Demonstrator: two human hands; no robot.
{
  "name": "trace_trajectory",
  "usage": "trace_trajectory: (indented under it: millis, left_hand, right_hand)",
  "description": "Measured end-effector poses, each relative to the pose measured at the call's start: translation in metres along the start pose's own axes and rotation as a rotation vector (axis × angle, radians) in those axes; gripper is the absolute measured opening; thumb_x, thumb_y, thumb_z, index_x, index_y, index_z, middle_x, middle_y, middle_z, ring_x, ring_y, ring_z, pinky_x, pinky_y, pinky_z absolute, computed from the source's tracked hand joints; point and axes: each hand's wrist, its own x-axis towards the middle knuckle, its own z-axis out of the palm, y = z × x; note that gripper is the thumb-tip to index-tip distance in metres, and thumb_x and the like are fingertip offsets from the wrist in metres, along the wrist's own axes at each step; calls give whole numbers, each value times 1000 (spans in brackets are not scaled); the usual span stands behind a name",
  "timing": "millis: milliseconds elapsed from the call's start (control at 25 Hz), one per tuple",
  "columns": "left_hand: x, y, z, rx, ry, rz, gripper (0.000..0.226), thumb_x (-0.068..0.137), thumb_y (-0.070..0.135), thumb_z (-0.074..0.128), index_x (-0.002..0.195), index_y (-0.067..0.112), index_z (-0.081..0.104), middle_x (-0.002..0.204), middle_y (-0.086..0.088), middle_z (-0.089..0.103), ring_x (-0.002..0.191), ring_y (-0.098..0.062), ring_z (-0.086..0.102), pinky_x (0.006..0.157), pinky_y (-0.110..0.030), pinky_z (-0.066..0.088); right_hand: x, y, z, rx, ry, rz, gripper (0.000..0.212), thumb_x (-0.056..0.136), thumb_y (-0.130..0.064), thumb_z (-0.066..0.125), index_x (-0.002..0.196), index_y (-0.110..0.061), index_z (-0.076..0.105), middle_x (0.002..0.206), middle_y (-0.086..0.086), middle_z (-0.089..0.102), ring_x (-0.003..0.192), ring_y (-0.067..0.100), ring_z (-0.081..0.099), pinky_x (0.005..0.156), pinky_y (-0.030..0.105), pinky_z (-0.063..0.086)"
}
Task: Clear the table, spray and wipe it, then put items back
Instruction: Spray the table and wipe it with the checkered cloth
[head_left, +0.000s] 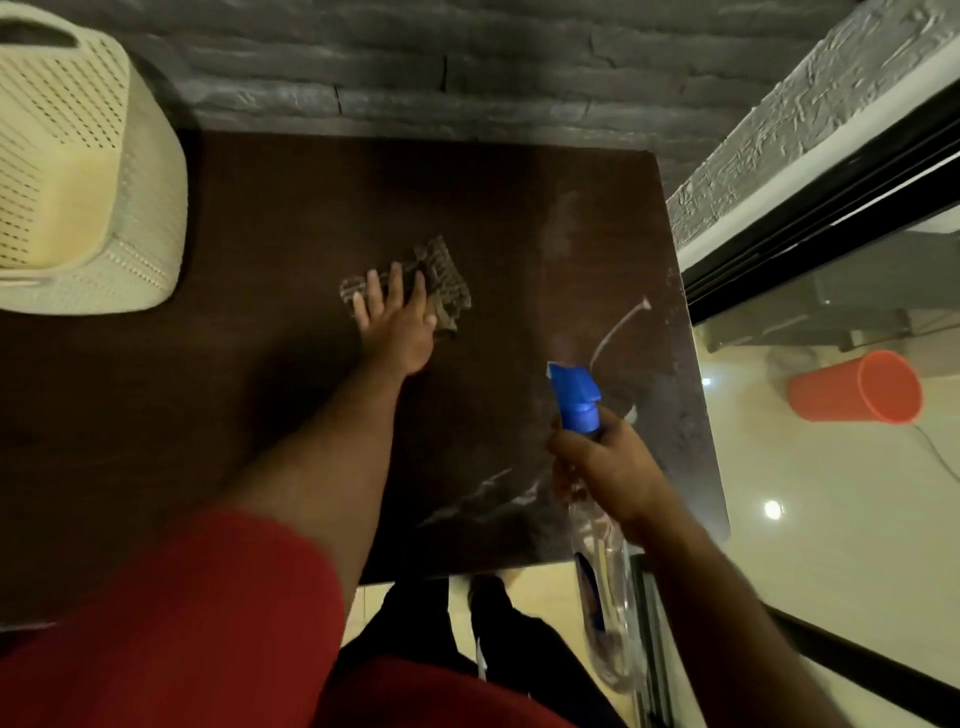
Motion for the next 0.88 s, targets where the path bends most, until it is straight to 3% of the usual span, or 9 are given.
trace_trajectory:
  millis: [120,280,320,400,480,600,680,800,880]
  left_hand:
    - [-15,19,11,-26,-12,6,60,102,40,32,155,29,6,163,-2,-10,148,-31,-16,117,-53,-7]
    - [-117,-32,64,128,-14,485,63,97,35,49,153,31,20,163,-2,9,150,-30,1,117,-52,4]
    - [-104,-53,55,127,24,407,65,97,33,51,152,31,17,163,-3,10,149,-31,3,117,-53,6]
    - [-69,-75,23,6,96,-21,64,100,36,41,154,30,6,164,-4,-2,149,-32,-6,117,-53,1]
    - [-67,-49,16,-68,30,-262,62,101,39,32,155,28,3,163,-3,-11,148,-33,-15,117,-53,-6]
    - [-130,29,79,78,22,70,59,101,39,32,154,30,8,163,0,-8,148,-30,-13,118,-52,-4]
    - [-147,16,88,100,-21,257,58,102,37,33,154,31,8,163,2,-7,149,-27,-14,118,-50,-5]
    - [-129,-53,50,-49,92,-132,61,102,34,37,155,28,9,164,-2,-5,149,-31,-9,118,-54,0]
    - [-133,-74,40,-137,40,-375,61,102,34,36,155,26,7,163,-3,-9,148,-33,-12,118,-54,-2]
  right_hand:
    - [-13,16,-1,-13,-11,57,12,86,-9,62,96,-13,57,61,6,59,52,20,56,52,31,51]
    - [-30,29,-3,18,-85,99,14,86,-9,63,98,-12,56,61,3,60,51,16,57,52,30,51]
    - [-32,31,-6,-14,-84,83,13,86,-10,63,97,-12,56,61,2,60,51,16,58,53,30,51]
    - [-36,35,-12,-95,-87,52,13,86,-14,65,97,-14,57,62,2,62,52,14,59,53,28,50]
    - [-44,41,-20,-160,-88,45,16,85,-15,65,99,-17,58,69,5,63,56,14,61,54,27,50]
    - [-64,55,-31,-146,-111,71,20,86,-13,64,101,-21,55,75,9,62,55,15,59,51,24,50]
    - [-79,65,-38,-150,-156,84,20,88,-13,63,100,-24,52,74,9,62,53,15,58,50,23,51]
    - [-95,78,-50,-205,-159,15,20,88,-14,64,99,-26,52,71,9,62,51,14,57,51,25,51]
    - [-100,85,-55,-256,-133,-45,20,88,-14,65,99,-26,52,72,8,62,51,13,58,52,25,51]
